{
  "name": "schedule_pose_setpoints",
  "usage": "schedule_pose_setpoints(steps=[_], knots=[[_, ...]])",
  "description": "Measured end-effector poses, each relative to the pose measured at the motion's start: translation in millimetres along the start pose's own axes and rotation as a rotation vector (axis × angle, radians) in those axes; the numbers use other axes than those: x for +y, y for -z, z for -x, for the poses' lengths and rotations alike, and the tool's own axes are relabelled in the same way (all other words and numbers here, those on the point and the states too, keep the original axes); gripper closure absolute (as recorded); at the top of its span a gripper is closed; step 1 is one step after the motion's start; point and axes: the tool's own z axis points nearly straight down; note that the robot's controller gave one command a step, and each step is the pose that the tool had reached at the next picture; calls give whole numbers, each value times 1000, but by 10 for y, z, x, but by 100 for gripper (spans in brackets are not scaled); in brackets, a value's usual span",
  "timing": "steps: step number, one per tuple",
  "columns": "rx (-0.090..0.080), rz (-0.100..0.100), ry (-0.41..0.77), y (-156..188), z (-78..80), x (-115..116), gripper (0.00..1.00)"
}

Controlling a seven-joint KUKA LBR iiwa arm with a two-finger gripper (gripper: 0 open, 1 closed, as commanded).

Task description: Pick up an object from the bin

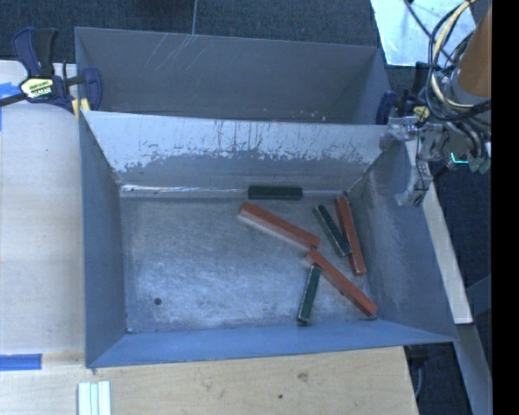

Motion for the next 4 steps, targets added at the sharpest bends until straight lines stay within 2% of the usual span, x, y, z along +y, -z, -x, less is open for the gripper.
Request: schedule_pose_setpoints(steps=[1,2,3,4], knots=[[-1,1,178,-1750,-254,602,0],[-6,-1,573,-1549,-386,853,0],[-10,-2,925,-1597,-182,1710,0],[-13,-6,837,-1721,-56,832,0]])
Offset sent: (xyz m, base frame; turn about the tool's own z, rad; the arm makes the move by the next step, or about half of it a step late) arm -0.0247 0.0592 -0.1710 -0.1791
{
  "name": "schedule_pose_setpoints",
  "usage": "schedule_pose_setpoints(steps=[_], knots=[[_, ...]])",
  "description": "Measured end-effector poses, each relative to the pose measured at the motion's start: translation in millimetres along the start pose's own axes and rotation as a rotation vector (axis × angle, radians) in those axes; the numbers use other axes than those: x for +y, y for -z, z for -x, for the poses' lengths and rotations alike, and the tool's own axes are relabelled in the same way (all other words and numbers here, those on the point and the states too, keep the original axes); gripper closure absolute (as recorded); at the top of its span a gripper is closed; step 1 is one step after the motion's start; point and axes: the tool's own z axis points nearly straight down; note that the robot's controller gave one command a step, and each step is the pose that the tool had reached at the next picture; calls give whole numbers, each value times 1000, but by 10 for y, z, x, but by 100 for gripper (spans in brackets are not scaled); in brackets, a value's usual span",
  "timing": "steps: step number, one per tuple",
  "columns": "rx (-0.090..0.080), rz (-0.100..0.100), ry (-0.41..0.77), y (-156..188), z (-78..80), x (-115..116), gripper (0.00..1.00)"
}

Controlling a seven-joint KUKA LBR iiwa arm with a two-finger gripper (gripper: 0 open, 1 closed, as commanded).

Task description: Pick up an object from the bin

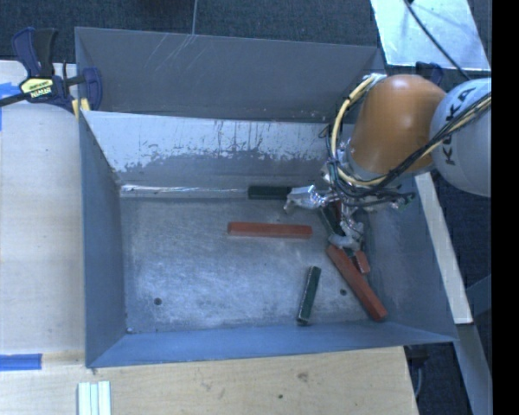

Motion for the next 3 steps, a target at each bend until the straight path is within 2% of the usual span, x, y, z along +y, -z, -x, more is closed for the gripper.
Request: schedule_pose_setpoints(steps=[1,2,3], knots=[[3,4,91,13,357,618,0],[1,4,85,10,343,599,100],[-3,-2,83,1567,431,536,100]])
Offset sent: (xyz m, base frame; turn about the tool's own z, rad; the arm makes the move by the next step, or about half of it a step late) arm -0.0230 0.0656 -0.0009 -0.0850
